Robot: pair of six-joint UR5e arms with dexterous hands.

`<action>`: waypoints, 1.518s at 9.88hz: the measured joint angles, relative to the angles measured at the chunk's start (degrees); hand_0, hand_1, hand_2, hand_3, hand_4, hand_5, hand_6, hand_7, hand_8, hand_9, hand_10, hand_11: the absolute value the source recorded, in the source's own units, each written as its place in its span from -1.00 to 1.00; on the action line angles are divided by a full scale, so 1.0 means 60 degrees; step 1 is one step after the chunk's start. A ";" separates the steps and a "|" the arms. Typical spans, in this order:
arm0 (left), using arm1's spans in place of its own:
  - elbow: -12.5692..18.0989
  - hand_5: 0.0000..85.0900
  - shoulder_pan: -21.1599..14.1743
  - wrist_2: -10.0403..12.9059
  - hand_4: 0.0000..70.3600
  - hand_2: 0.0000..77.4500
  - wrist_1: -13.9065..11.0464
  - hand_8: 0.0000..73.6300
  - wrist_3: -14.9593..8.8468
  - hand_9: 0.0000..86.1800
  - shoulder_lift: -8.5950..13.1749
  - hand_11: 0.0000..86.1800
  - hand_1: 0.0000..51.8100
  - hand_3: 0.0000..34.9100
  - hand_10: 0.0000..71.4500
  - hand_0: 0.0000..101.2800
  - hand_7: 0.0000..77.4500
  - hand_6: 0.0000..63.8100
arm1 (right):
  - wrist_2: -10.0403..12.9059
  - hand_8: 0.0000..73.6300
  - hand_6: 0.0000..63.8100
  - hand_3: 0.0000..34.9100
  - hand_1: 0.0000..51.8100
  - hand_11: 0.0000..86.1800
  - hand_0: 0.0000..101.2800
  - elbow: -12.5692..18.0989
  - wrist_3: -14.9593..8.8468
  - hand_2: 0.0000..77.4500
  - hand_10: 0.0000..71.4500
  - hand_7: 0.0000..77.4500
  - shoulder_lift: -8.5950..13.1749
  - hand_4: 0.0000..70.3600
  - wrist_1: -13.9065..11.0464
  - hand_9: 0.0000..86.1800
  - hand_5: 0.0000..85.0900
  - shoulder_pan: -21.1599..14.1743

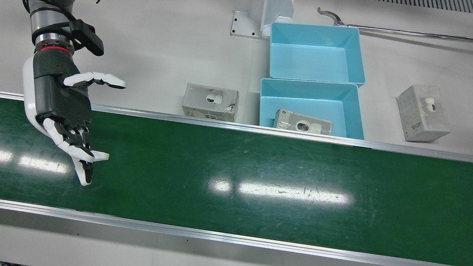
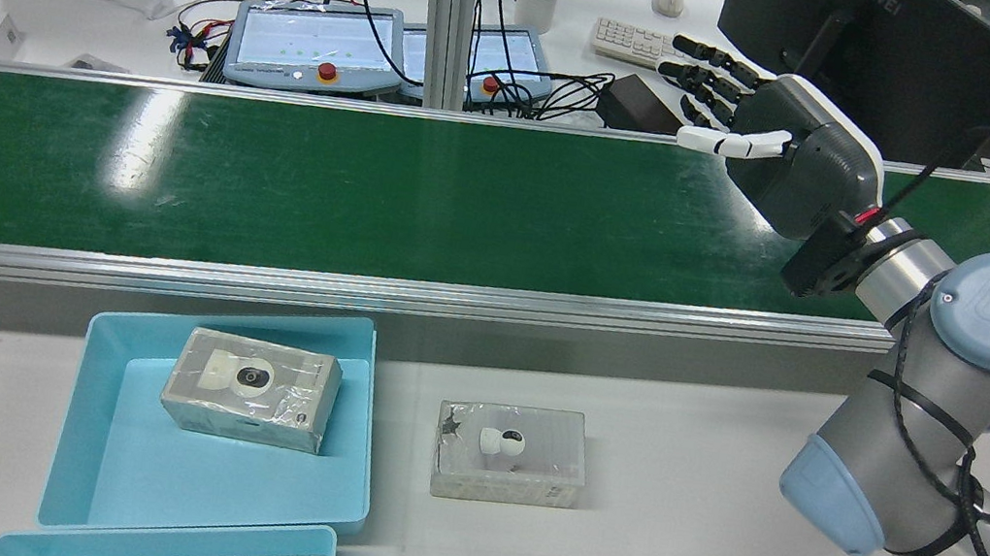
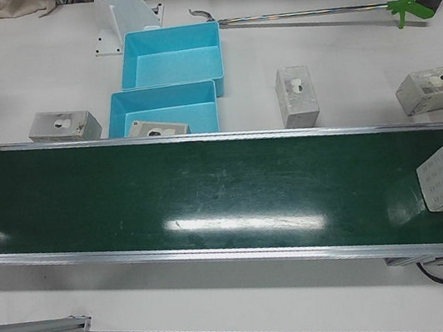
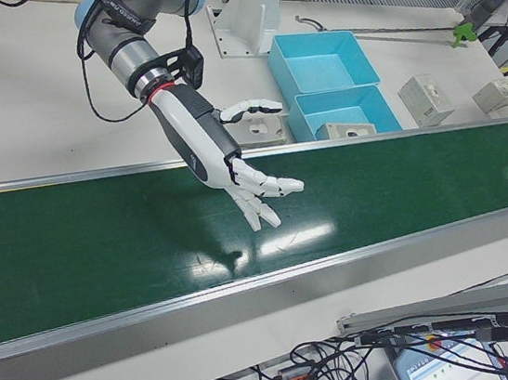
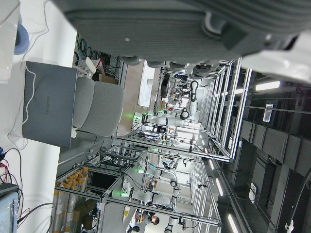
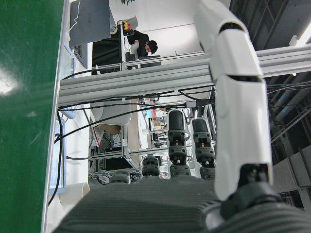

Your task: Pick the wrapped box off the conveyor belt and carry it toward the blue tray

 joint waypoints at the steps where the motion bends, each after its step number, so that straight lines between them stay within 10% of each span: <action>1: 0.0000 -0.97 0.0000 0.0000 -1.00 -0.97 0.0000 -0.99 0.0000 -1.00 0.0000 -1.00 -1.00 -1.00 -0.98 -1.00 -0.99 -1.00 | -0.0001 -0.90 -0.68 -0.60 -0.31 -0.95 -0.01 0.0000 -0.0002 -0.46 -1.00 -0.32 0.0020 -0.53 0.0000 -0.82 -0.62 -0.0014; 11: 0.0000 -0.97 0.0000 0.0000 -1.00 -0.97 0.0000 -0.99 0.0000 -1.00 0.0000 -0.99 -1.00 -1.00 -0.98 -1.00 -0.99 -1.00 | 0.0052 -0.84 -0.50 -0.88 -0.24 -0.82 0.02 0.0007 0.0108 -0.45 -0.89 -0.11 0.0008 -0.40 0.0000 -0.71 -0.60 0.0004; 15: 0.0000 -0.97 0.0000 0.0000 -1.00 -0.99 0.0000 -0.99 0.0000 -1.00 0.0000 -1.00 -1.00 -1.00 -0.98 -1.00 -0.99 -1.00 | 0.0070 -0.78 -0.32 -0.97 -0.03 -0.75 0.16 0.0002 0.0190 -0.38 -0.85 0.04 0.0009 -0.21 0.0000 -0.65 -0.14 0.0004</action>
